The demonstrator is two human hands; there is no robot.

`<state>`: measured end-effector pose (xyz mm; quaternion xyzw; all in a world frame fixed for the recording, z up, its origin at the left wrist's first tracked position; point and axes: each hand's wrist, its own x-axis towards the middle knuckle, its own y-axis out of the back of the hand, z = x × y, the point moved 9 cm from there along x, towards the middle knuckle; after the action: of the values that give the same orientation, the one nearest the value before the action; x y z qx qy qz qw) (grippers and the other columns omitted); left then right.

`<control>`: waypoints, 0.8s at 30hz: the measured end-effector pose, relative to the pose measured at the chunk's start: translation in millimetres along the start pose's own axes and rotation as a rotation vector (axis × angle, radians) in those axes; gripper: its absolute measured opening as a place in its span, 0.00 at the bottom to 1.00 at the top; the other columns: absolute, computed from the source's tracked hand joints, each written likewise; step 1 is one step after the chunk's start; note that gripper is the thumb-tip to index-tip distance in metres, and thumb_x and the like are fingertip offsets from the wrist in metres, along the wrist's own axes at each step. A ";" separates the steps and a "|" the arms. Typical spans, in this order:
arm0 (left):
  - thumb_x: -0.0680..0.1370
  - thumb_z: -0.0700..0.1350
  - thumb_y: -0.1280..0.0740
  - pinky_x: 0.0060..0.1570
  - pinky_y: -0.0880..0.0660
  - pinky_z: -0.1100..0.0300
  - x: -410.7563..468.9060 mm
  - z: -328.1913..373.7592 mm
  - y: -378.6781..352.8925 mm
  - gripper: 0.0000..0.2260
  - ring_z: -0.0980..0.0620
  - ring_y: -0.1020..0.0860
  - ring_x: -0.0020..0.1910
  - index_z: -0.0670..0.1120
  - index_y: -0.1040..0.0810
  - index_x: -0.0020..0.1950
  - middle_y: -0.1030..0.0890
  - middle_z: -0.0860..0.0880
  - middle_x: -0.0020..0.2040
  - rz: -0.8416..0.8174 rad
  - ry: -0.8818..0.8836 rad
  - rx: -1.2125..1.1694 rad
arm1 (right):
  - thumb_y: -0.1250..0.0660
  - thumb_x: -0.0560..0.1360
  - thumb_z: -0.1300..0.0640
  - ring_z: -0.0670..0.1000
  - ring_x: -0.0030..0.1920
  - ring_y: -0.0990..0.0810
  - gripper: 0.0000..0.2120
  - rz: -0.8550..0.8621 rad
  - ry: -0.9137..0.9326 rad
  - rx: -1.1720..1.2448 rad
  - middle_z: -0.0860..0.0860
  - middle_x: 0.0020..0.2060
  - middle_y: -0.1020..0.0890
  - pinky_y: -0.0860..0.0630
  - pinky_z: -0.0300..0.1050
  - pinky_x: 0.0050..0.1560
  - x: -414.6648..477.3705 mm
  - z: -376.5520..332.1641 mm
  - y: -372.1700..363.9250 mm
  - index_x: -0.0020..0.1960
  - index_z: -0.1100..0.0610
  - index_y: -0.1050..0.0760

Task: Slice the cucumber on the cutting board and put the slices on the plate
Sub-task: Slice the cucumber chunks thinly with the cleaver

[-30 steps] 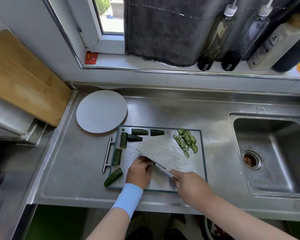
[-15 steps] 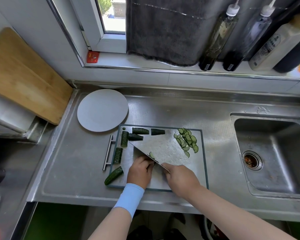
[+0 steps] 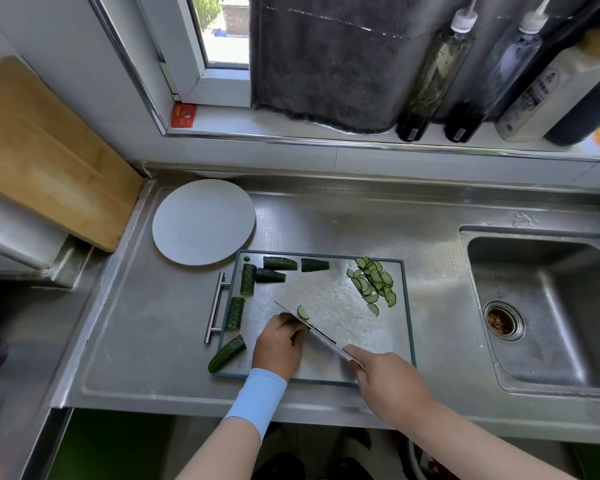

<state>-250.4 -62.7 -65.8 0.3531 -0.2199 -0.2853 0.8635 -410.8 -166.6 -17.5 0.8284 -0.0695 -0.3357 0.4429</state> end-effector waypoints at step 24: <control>0.66 0.34 0.22 0.44 0.26 0.62 -3.5 -3.0 -1.4 0.08 0.51 0.22 0.44 0.44 0.15 0.41 0.18 0.49 0.43 0.036 -0.017 -0.037 | 0.45 0.81 0.56 0.53 0.37 0.27 0.14 0.002 0.052 0.055 0.48 0.37 0.22 0.33 0.46 0.36 35.6 -26.1 -4.6 0.60 0.45 0.25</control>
<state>-251.7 -59.8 -69.4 0.3307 -0.2282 -0.2765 0.8730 -368.3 -160.6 -28.7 0.8486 -0.0682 -0.3117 0.4219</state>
